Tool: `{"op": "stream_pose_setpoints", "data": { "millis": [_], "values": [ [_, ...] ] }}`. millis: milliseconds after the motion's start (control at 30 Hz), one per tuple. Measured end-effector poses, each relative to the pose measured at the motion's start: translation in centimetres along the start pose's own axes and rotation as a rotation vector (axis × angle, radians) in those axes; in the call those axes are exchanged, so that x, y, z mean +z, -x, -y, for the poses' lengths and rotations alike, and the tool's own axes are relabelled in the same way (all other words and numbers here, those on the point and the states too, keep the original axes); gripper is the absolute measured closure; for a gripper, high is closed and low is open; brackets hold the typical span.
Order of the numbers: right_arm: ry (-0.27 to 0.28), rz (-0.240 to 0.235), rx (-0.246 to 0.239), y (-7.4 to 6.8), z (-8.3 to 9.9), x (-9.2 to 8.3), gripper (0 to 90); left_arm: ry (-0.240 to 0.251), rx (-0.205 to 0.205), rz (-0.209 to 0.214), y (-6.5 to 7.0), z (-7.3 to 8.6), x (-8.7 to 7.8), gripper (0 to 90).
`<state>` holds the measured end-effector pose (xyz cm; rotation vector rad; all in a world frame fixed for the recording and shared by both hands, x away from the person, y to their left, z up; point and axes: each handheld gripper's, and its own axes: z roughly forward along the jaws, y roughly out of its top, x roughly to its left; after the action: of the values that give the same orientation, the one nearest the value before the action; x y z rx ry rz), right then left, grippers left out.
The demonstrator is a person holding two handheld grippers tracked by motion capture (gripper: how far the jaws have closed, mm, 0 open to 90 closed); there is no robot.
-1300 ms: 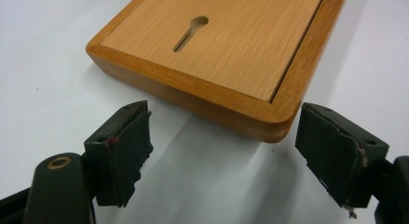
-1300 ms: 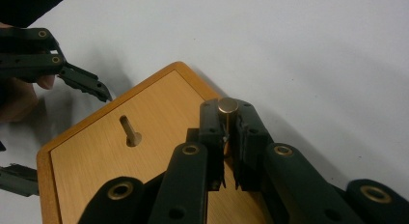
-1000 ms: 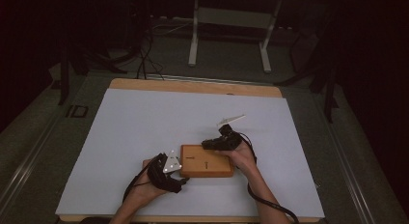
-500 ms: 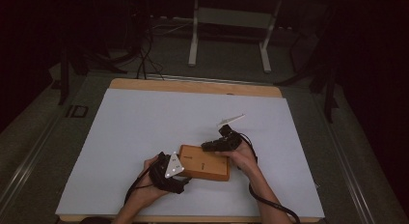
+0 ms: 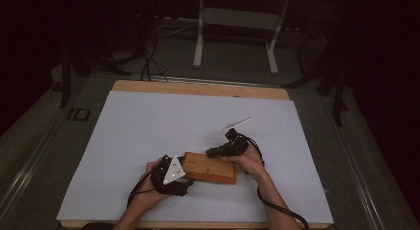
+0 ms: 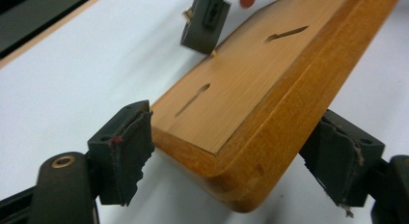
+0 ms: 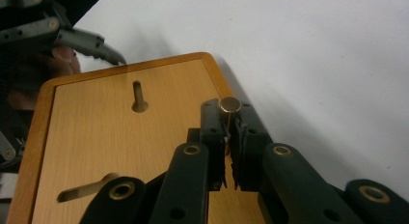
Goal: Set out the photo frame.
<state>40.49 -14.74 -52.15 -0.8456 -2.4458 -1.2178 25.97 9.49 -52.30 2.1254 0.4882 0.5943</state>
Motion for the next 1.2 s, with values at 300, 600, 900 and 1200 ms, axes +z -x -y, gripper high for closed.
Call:
{"op": "stream_pose_setpoints", "data": {
  "millis": [300,600,900,1200],
  "values": [
    [-0.016,-0.026,0.008,-0.1,0.0,0.2,84.7,0.017,0.026,0.026,0.5,-0.4,0.6,34.5],
    [-0.011,-0.019,0.008,0.1,0.0,0.2,83.3,0.044,0.01,0.013,0.1,-0.3,0.6,38.4],
    [-0.024,0.028,-0.019,-0.1,-0.2,0.2,79.4,0.085,-0.035,0.03,-0.5,-0.3,0.9,39.1],
    [-0.014,0.063,-0.019,0.1,0.1,-0.7,73.2,0.108,-0.069,0.047,-1.0,-0.3,1.0,39.6]
  ]
}}
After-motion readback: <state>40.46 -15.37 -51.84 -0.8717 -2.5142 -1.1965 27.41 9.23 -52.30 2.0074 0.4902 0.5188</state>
